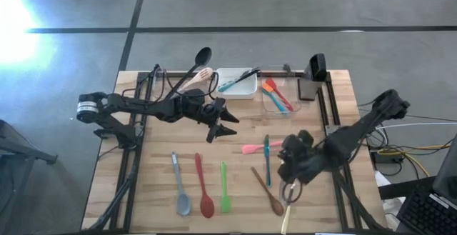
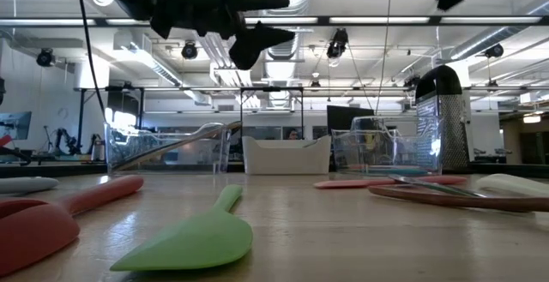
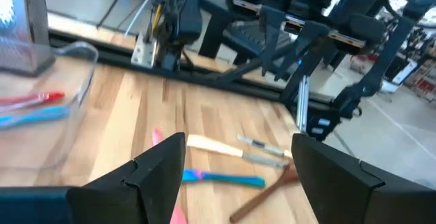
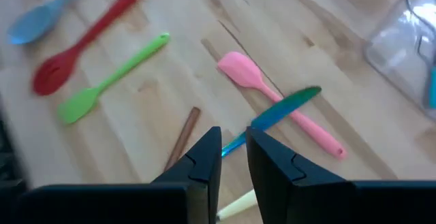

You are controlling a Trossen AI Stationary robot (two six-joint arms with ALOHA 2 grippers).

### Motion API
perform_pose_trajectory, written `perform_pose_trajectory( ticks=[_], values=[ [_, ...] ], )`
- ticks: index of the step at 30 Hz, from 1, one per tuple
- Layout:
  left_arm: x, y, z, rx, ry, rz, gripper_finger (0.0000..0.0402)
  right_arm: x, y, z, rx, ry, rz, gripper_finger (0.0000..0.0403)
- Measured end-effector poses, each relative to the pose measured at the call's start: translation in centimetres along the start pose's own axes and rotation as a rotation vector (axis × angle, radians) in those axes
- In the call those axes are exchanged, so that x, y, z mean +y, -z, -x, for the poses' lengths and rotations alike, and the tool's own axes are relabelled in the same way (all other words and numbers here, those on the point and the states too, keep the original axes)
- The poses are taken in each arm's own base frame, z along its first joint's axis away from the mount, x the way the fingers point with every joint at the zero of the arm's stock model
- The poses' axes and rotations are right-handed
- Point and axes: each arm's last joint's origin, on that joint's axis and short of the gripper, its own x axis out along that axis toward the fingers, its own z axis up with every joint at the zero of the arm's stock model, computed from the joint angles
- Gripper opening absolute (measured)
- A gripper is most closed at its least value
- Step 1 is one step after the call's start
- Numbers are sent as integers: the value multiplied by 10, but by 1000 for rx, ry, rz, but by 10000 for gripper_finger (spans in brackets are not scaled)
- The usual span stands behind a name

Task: Pick & Place Kitchen Items
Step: Put the dark blue table knife into the white bin

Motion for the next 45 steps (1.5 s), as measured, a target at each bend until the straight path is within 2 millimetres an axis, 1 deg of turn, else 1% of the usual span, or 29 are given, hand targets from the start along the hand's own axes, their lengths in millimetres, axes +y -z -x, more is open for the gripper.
perform_pose_trajectory(
  ticks=[5,9,14,18,21,25,31,33,38,45],
  values=[
    [-2,20,0,46,-17,-5,271,19,18,-37,26,125,-53,86],
    [-5,41,2,55,-47,-3,271,26,29,-57,69,185,-86,111],
    [-11,64,8,-7,-12,1,271,29,34,-68,68,227,-161,151],
    [-11,74,14,-45,1,-3,271,24,37,-75,66,255,-212,183],
    [-11,75,16,-64,5,14,271,16,43,-83,68,282,-223,200],
    [-10,78,17,-55,2,15,271,6,46,-98,73,275,-254,208],
    [-10,77,17,-56,1,15,271,-1,41,-123,123,165,-260,209],
    [-10,77,17,-55,1,15,271,-7,40,-130,147,164,-247,209],
    [-10,78,17,-49,-1,17,271,-18,38,-140,179,184,-270,211],
    [-10,79,17,-45,-1,17,271,-19,34,-146,184,141,-289,217]
  ],
)
